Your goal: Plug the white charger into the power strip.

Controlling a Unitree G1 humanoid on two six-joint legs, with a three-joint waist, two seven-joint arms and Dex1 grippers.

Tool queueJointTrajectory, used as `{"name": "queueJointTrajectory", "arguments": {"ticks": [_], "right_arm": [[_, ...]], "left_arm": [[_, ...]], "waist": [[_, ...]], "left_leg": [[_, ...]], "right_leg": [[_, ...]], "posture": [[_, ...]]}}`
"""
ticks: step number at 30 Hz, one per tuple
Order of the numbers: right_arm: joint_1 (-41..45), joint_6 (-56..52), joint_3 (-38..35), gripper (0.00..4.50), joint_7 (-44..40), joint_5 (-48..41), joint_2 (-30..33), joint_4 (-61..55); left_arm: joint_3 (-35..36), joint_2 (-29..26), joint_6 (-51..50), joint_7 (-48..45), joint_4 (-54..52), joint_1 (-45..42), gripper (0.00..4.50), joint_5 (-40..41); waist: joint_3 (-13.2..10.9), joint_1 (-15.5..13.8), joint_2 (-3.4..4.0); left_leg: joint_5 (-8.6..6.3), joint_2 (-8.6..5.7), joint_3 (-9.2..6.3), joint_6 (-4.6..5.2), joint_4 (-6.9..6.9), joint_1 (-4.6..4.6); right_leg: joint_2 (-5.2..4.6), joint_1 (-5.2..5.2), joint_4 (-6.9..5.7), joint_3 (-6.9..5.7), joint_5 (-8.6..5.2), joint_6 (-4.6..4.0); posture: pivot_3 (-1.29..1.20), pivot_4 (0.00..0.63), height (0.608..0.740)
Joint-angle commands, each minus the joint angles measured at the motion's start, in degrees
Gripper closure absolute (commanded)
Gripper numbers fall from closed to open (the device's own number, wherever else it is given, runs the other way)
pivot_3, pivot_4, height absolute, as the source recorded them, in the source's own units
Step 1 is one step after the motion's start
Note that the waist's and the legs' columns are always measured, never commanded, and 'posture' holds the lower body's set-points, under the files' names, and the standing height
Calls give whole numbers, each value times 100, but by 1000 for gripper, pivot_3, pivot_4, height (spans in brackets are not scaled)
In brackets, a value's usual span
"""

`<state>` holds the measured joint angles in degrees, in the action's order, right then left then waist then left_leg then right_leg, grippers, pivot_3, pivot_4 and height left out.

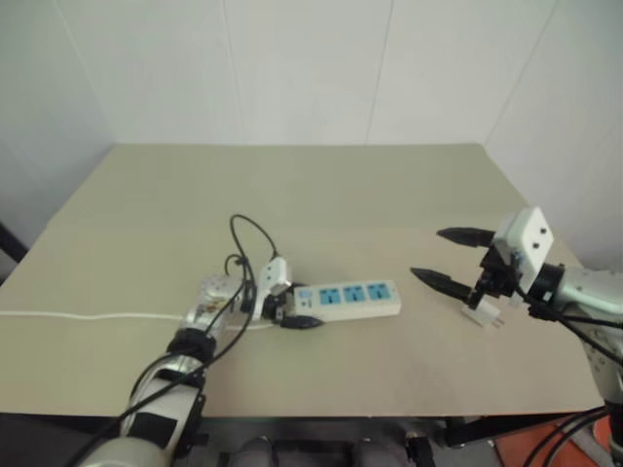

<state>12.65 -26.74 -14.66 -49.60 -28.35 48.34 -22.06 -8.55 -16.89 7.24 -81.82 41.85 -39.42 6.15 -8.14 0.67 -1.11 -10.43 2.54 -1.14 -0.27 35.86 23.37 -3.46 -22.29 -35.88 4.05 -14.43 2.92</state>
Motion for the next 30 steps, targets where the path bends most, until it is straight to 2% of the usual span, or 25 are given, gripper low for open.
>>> {"name": "queueJointTrajectory", "arguments": {"ticks": [1,10,18,26,30], "right_arm": [[-10,10,-311,0,15,-50,145,-83],[397,-1357,-123,0,312,52,940,329],[797,-1945,356,0,313,391,1407,668],[2143,-3737,1578,0,-204,361,2084,1356],[2904,-4098,2733,0,-738,723,2255,1829]], "left_arm": [[-150,-16,192,137,-324,72,1167,-82],[-380,-29,239,570,-333,142,1167,-370],[-450,21,201,724,-478,323,1167,-365],[-496,64,278,768,-371,280,1167,-389],[-531,110,304,788,-341,298,1167,-409]], "waist": [[0,1,0],[0,3,0],[0,-9,0],[1,-12,3],[2,-14,3]], "left_leg": [[0,0,0,0,0,0],[0,0,1,0,2,-4],[0,1,1,1,2,-1],[0,2,2,1,0,-1],[-1,3,5,1,2,1]], "right_leg": [[0,0,0,0,0,1],[0,2,-1,1,-1,2],[-2,1,3,0,-3,4],[-3,-2,4,0,-3,-1],[-4,-5,5,1,-3,-1]], "posture": [[0,150,740],[0,150,740],[0,150,740],[0,150,740],[0,150,740]]}}
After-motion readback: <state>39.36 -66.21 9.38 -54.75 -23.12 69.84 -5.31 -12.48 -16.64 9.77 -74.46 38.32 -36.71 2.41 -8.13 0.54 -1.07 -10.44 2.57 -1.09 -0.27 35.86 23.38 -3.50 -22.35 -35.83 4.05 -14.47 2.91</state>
